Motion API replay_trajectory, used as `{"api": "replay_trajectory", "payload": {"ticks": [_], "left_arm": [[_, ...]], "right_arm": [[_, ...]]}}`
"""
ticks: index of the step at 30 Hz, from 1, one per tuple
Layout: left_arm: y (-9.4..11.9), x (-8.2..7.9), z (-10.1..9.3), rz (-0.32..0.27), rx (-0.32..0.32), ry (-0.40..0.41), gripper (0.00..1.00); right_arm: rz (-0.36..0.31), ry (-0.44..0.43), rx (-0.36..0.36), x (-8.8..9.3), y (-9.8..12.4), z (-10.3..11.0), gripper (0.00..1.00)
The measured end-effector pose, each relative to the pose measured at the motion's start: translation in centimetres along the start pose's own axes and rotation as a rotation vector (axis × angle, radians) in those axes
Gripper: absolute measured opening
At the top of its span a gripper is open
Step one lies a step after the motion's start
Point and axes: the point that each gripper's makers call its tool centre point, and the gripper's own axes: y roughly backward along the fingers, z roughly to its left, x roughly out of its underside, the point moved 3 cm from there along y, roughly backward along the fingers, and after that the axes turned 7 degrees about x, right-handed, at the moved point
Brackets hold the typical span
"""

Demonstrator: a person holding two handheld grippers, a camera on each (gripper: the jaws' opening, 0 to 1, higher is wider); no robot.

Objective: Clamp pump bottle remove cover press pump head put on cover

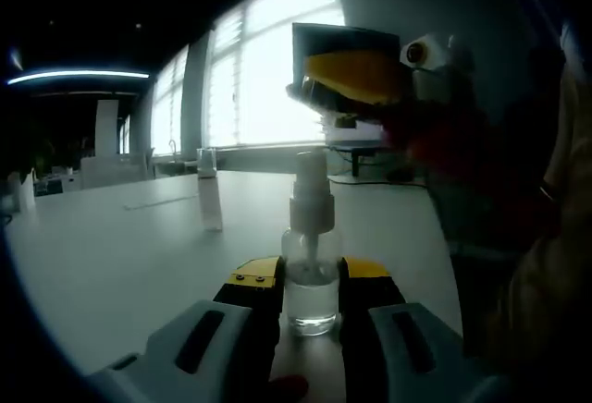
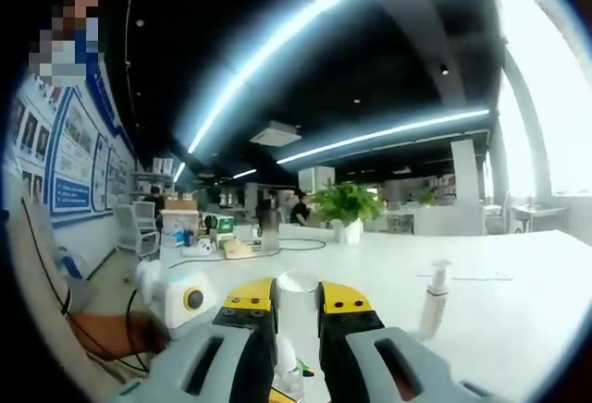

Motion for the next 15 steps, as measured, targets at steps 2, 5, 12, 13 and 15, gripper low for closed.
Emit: {"api": "replay_trajectory", "payload": {"ticks": [2, 5, 12, 13, 15], "left_arm": [[0.0, 0.0, 0.0, 0.000, 0.000, -0.001, 0.15], [0.0, 0.0, 0.0, 0.000, 0.000, -0.001, 0.15], [0.0, 0.0, -0.1, 0.000, 0.001, -0.002, 0.15], [0.0, -0.1, -0.1, 0.000, 0.001, -0.002, 0.15], [0.0, 0.0, -0.1, 0.000, 0.001, -0.002, 0.15]], "right_arm": [[0.006, -0.002, -0.008, 0.2, -0.1, 0.2, 0.12], [0.018, -0.004, -0.017, 0.4, -0.2, 0.4, 0.12], [0.048, 0.011, -0.048, 0.9, -0.6, 1.1, 0.12], [0.052, 0.011, -0.053, 1.0, -0.7, 1.2, 0.12], [0.058, 0.013, -0.056, 1.1, -0.7, 1.4, 0.12]]}}
